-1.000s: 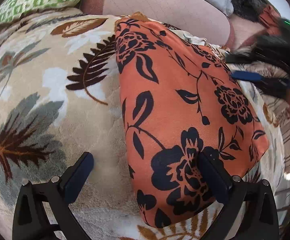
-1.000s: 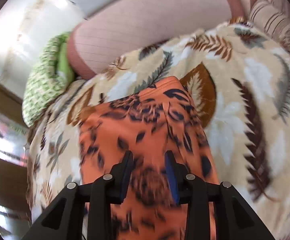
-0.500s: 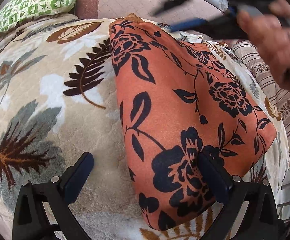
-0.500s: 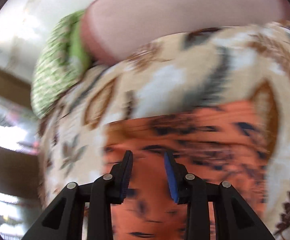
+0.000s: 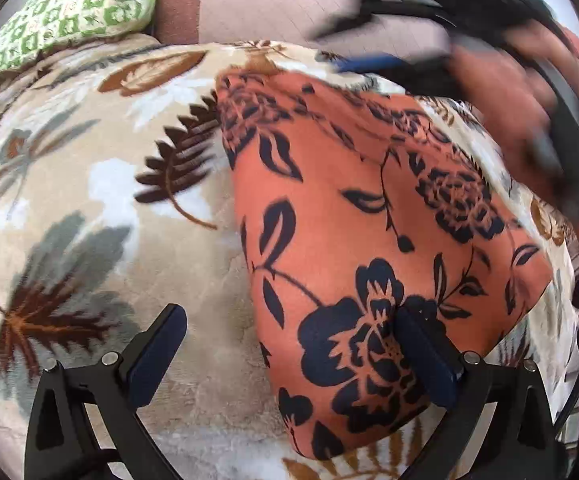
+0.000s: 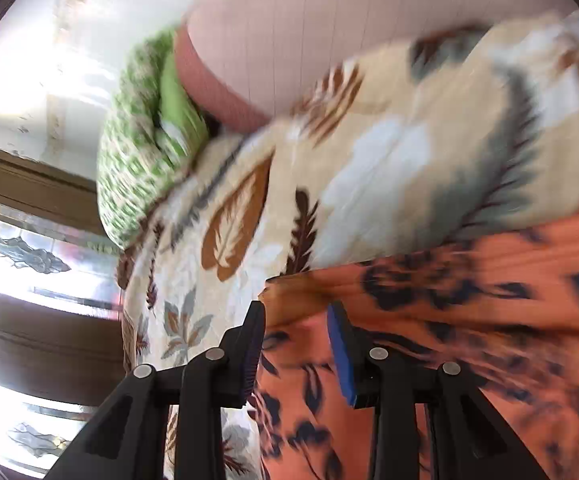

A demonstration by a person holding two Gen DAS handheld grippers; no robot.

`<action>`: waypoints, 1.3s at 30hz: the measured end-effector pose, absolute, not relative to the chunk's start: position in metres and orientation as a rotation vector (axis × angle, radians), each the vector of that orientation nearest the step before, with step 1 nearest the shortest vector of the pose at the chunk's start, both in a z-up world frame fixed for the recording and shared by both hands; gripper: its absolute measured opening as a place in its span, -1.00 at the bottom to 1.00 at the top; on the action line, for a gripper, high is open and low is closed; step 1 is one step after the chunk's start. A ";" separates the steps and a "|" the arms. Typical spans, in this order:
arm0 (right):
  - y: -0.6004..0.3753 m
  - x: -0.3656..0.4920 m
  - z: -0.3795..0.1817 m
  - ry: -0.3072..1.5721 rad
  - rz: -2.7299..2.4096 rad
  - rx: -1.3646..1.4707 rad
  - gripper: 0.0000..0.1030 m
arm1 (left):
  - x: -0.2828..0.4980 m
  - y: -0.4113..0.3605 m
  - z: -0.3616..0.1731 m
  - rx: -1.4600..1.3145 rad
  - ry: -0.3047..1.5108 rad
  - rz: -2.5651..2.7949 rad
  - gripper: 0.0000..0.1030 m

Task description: Fold small clothes

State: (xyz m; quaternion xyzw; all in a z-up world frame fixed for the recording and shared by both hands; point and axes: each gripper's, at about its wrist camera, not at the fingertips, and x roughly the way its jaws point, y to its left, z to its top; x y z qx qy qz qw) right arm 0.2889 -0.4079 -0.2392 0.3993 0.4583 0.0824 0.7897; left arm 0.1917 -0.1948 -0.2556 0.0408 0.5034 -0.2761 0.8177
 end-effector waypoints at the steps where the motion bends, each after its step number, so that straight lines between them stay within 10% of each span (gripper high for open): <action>1: -0.416 0.278 -0.233 0.972 0.156 0.855 -0.30 | 0.190 -0.190 -0.244 0.089 1.008 -0.567 1.00; 16: -0.463 0.068 -0.262 0.917 -0.003 0.981 -0.30 | 0.183 -0.189 -0.244 0.239 0.860 -0.408 1.00; 39: -0.448 0.066 -0.273 0.858 -0.019 0.914 -0.30 | 0.189 -0.196 -0.249 0.231 0.868 -0.432 1.00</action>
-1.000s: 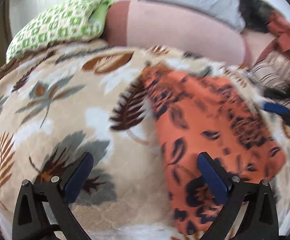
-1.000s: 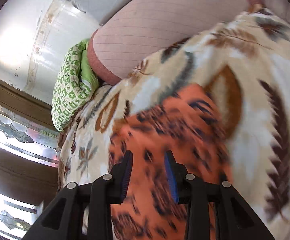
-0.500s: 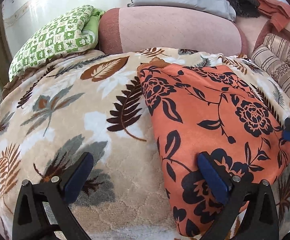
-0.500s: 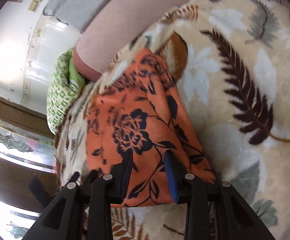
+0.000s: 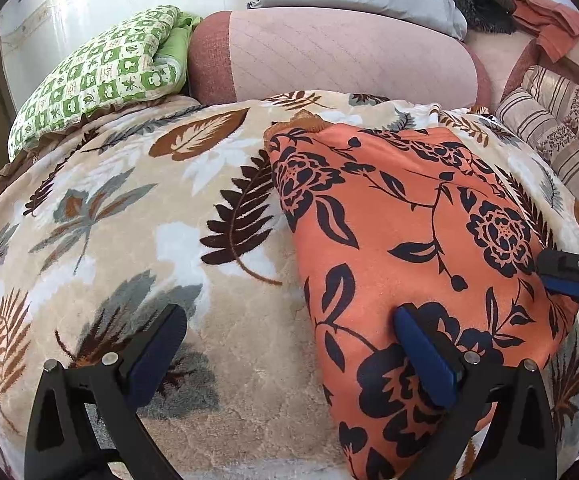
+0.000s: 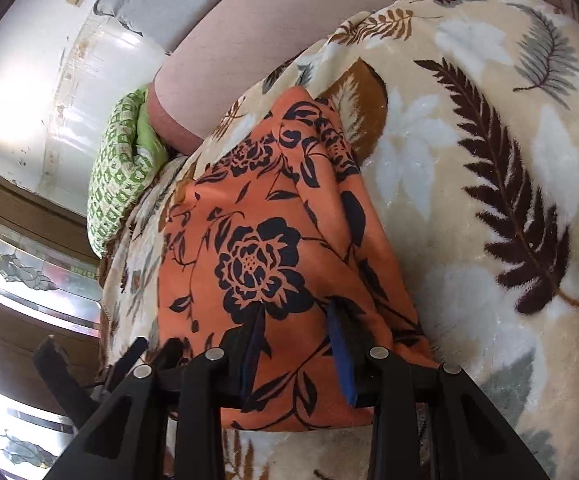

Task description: Fold small clothes

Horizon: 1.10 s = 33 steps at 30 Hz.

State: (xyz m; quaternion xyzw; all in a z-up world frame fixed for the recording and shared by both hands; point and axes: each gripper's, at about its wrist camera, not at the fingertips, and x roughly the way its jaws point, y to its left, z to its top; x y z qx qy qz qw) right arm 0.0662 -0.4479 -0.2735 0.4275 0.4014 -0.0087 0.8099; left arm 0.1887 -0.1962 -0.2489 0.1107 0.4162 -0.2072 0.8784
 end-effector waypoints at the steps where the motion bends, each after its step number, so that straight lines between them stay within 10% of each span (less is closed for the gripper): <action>1: -0.449 0.065 -0.273 0.853 -0.016 0.914 -0.30 | 0.189 -0.196 -0.249 0.231 0.867 -0.431 1.00; 9: -0.440 0.058 -0.244 0.766 -0.001 0.818 -0.29 | 0.187 -0.197 -0.248 0.232 0.860 -0.423 1.00; 12: -0.436 0.058 -0.238 0.742 0.015 0.810 0.14 | 0.186 -0.197 -0.248 0.234 0.858 -0.422 1.00; 33: -0.437 0.079 -0.263 0.853 -0.005 0.793 0.11 | 0.195 -0.204 -0.251 0.229 0.873 -0.449 1.00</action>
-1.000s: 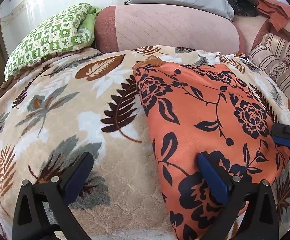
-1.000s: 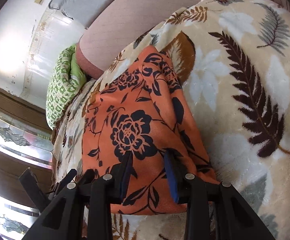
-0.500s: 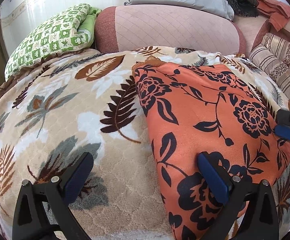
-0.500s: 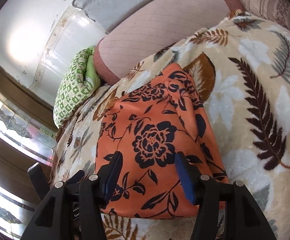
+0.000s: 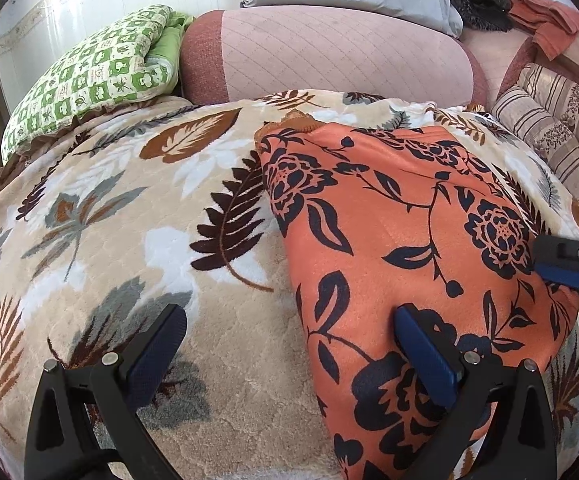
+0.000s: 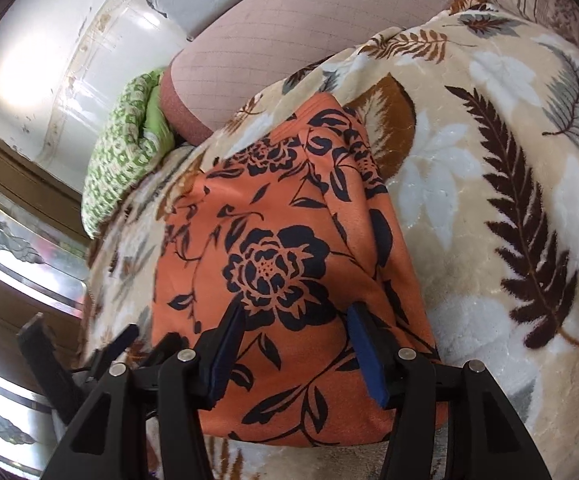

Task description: Fold small clothes

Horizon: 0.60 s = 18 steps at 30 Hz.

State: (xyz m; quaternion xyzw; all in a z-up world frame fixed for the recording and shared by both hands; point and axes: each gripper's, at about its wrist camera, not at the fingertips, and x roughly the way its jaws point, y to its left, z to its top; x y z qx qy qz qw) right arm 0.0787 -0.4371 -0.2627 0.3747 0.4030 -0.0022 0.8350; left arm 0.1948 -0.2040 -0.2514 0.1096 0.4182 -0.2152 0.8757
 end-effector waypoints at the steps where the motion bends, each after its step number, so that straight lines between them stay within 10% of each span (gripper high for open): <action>1: -0.441 0.077 -0.260 0.840 0.010 0.812 0.11 | 0.195 -0.204 -0.251 0.226 0.875 -0.451 1.00; 18: -0.523 0.088 -0.275 0.782 -0.012 0.960 0.33 | 0.246 -0.201 -0.250 -0.052 1.042 -0.713 1.00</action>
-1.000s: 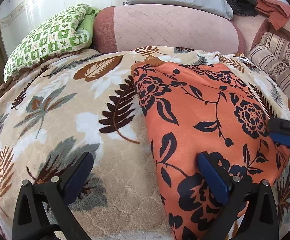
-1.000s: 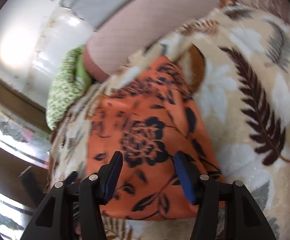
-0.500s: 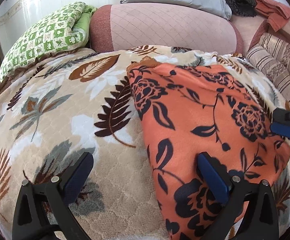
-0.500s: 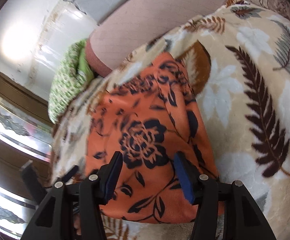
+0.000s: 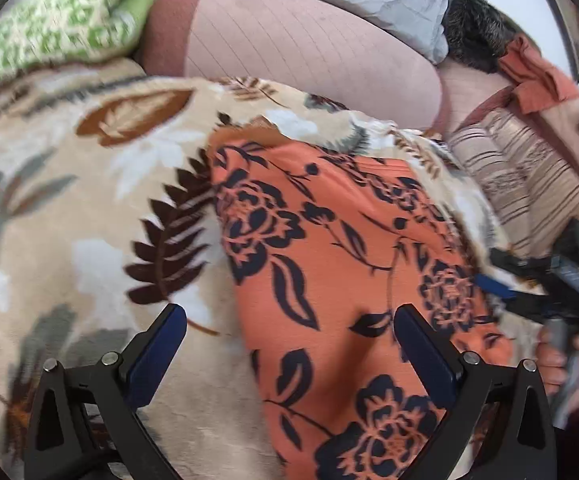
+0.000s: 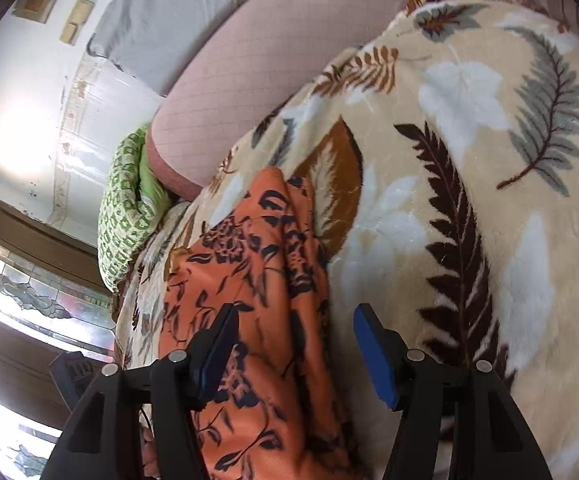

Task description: Fold small clothes

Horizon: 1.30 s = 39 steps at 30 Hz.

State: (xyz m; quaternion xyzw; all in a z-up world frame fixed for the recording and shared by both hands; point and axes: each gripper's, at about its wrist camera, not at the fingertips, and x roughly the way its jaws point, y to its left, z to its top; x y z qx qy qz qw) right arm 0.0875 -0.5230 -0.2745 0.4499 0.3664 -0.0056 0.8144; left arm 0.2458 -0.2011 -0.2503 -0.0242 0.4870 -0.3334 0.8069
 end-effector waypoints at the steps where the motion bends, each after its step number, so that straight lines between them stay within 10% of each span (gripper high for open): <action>1: -0.524 0.091 -0.278 0.800 -0.002 0.962 0.34 | 0.250 -0.200 -0.252 -0.083 1.063 -0.739 1.00; 31: -0.479 0.139 -0.313 0.878 0.287 0.987 0.61 | 0.248 -0.229 -0.278 -0.141 1.150 -0.908 0.98; 36: -0.463 0.142 -0.309 0.874 0.242 0.946 0.55 | 0.247 -0.226 -0.276 -0.119 1.129 -0.877 0.64; 39: -0.458 0.142 -0.306 0.882 0.207 0.917 0.15 | 0.247 -0.223 -0.275 -0.121 1.122 -0.863 0.43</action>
